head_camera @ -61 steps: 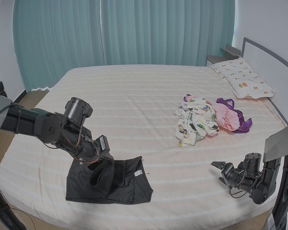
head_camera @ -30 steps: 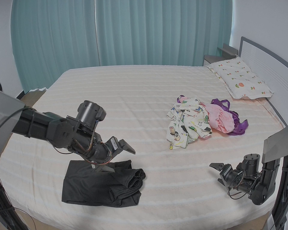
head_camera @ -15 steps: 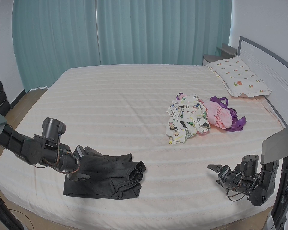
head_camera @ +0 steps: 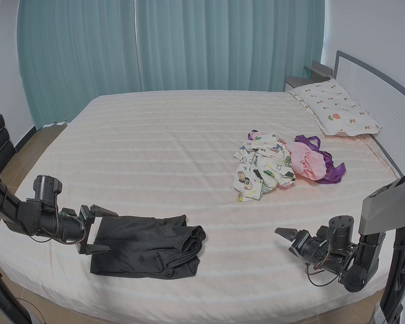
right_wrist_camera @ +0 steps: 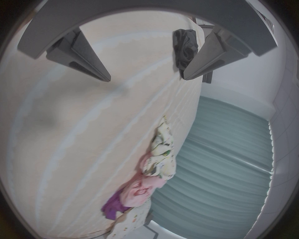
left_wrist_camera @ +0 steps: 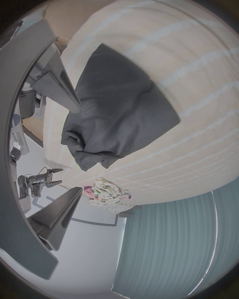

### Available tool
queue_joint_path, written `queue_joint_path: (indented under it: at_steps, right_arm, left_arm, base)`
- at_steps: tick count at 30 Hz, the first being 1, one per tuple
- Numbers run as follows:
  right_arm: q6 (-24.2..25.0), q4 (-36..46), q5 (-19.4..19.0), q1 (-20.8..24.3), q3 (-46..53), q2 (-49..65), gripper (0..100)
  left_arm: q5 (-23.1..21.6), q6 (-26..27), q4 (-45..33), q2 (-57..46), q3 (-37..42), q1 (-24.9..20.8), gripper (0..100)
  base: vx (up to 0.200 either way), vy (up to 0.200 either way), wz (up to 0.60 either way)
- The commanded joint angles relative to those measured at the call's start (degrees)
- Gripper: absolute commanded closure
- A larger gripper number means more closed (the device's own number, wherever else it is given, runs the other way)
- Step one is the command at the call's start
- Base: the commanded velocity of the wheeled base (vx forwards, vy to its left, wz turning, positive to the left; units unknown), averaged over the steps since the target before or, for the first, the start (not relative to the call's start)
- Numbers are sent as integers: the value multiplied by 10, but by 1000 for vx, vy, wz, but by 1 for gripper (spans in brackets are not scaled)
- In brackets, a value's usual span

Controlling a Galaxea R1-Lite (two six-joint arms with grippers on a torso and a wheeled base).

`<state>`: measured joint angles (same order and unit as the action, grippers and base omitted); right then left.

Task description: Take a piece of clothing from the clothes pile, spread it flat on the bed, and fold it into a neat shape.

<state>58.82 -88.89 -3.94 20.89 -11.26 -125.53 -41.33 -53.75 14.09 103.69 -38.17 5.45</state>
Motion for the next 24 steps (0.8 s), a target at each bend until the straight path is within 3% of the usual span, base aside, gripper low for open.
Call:
queue_joint_path:
  at_steps: [1, 5, 9, 16, 18, 24]
  right_arm:
    - [-7, 10, 5, 33, -36, 4, 0]
    - [-10, 79, 12, 80, -102, 1, 0]
    - [-13, 146, 55, 115, -172, 7, 0]
    - [-18, 279, 60, 145, -271, 27, 0]
    - [-20, 296, 60, 149, -281, 25, 0]
    - [-34, 299, 61, 157, -272, 26, 0]
  left_arm:
    - [-2, 7, 4, 8, 2, 15, 0]
    - [-3, 8, 5, 20, 1, 24, 0]
    - [-4, 19, 5, 27, 2, 25, 0]
    - [-25, 56, 3, 42, 2, 31, 0]
    - [-31, 57, 4, 43, 2, 32, 0]
    - [-32, 58, 5, 50, 1, 32, 0]
  base:
    - [0, 200, 0]
    - [0, 200, 0]
    - [0, 200, 0]
    - [0, 200, 0]
    - [0, 200, 0]
    - [0, 0, 0]
